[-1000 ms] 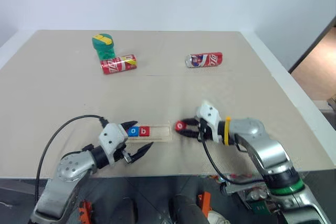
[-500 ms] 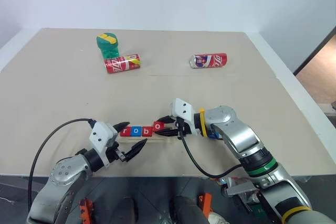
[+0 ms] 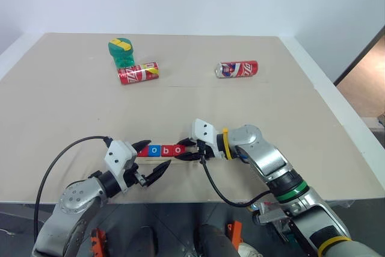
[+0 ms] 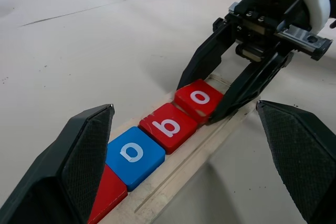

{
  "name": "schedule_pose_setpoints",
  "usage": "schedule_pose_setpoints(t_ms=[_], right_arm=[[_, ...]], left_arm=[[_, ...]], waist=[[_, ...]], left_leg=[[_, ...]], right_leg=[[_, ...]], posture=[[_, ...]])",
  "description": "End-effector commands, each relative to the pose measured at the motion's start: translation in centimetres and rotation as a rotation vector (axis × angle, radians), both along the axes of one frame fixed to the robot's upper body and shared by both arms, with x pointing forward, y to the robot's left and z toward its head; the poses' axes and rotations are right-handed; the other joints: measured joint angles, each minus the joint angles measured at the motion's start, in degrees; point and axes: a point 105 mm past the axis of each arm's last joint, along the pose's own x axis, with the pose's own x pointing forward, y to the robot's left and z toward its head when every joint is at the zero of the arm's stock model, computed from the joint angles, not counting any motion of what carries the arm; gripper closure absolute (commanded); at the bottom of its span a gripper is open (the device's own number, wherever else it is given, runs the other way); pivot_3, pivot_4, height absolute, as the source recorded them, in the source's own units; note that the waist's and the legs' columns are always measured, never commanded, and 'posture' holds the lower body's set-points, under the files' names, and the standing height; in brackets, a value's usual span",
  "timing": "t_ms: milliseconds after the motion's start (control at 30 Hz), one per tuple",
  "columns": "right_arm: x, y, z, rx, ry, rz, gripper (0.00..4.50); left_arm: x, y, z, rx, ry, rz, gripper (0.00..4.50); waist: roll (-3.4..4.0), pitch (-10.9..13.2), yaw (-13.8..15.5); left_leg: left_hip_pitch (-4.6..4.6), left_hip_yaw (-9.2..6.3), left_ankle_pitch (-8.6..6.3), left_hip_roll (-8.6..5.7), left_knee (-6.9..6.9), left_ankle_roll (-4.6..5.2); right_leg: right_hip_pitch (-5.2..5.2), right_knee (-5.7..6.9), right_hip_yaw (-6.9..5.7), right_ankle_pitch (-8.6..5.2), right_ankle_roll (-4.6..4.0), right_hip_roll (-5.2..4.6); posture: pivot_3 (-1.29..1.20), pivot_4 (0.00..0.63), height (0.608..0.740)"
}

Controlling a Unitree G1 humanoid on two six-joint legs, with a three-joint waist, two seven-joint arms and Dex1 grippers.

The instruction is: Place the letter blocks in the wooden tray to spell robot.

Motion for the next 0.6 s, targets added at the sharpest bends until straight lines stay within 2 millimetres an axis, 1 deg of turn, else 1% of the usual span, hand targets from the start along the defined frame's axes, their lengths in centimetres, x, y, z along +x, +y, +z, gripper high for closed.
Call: schedule_pose_setpoints(t_ms=[33, 300, 333, 367, 400, 433, 533, 567, 600], right_arm=[[0.27, 0.38, 0.87, 0.006, -0.042, 0.019, 3.30], [0.42, 0.64, 0.71, 0.004, -0.023, 0.024, 3.30], [0.43, 0.69, 0.76, 0.005, -0.021, 0.025, 2.27], [0.45, 0.75, 0.85, 0.007, -0.019, 0.026, 1.93], [0.44, 0.83, 0.96, 0.012, -0.013, 0.026, 1.72], [0.43, 0.88, 1.03, 0.014, -0.012, 0.028, 1.28], [0.33, 0.98, 1.19, 0.017, -0.012, 0.035, 0.33], [0.31, 1.00, 1.28, 0.020, -0.014, 0.036, 0.06], [0.30, 1.01, 1.44, 0.027, -0.016, 0.034, 0.06]], left_arm=[[-0.34, -0.49, 1.12, -0.005, -0.040, -0.020, 0.00], [-0.32, -0.63, 1.22, -0.007, -0.041, -0.021, 0.00], [-0.31, -0.63, 1.22, -0.006, -0.041, -0.021, 0.00], [-0.30, -0.64, 1.20, -0.003, -0.042, -0.021, 0.00], [-0.32, -0.67, 1.15, 0.003, -0.043, -0.024, 0.00], [-0.33, -0.69, 1.12, 0.007, -0.043, -0.025, 0.00], [-0.33, -0.68, 1.08, 0.009, -0.042, -0.025, 0.00], [-0.31, -0.67, 1.07, 0.010, -0.042, -0.024, 0.00], [-0.30, -0.66, 1.07, 0.010, -0.043, -0.023, 0.00]], waist=[[0.00, 0.0, 0.0], [0.00, 0.0, 0.0], [0.00, 0.0, 0.0], [0.00, 0.0, 0.0], [0.00, 0.0, 0.0], [0.00, 0.0, 0.0], [0.00, 0.0, 0.0], [0.00, 0.0, 0.0], [0.00, 0.0, 0.0]], left_leg=[[0.00, 0.01, 0.00, 0.00, 0.00, 0.00], [0.02, 0.01, 0.00, 0.03, 0.00, 0.00], [0.03, 0.01, 0.00, 0.04, 0.00, 0.00], [0.03, 0.00, 0.00, 0.04, 0.00, 0.00], [0.03, 0.00, 0.00, 0.04, 0.00, 0.00], [0.03, 0.01, 0.00, 0.04, 0.00, 0.00], [0.02, 0.02, 0.00, 0.03, 0.00, 0.00], [0.02, 0.02, 0.00, 0.02, 0.00, 0.00], [0.02, 0.02, 0.00, 0.02, 0.00, 0.00]], right_leg=[[0.00, 0.00, 0.01, 0.00, 0.00, 0.00], [0.00, 0.00, -0.01, 0.03, -0.05, 0.02], [0.00, 0.00, -0.02, 0.04, -0.07, 0.03], [0.00, 0.00, -0.04, 0.04, -0.08, 0.03], [0.00, 0.00, -0.04, 0.04, -0.08, 0.03], [0.00, 0.00, -0.03, 0.04, -0.08, 0.03], [0.00, 0.00, -0.03, 0.04, -0.07, 0.01], [0.00, 0.00, -0.02, 0.03, -0.06, 0.00], [0.00, 0.00, -0.02, 0.02, -0.05, -0.01]], posture=[[0.00, 0.150, 0.740], [0.00, 0.150, 0.740], [0.00, 0.150, 0.740], [0.00, 0.150, 0.740], [0.00, 0.150, 0.740], [0.00, 0.150, 0.740], [0.00, 0.150, 0.740], [0.00, 0.150, 0.740], [0.00, 0.150, 0.740]])
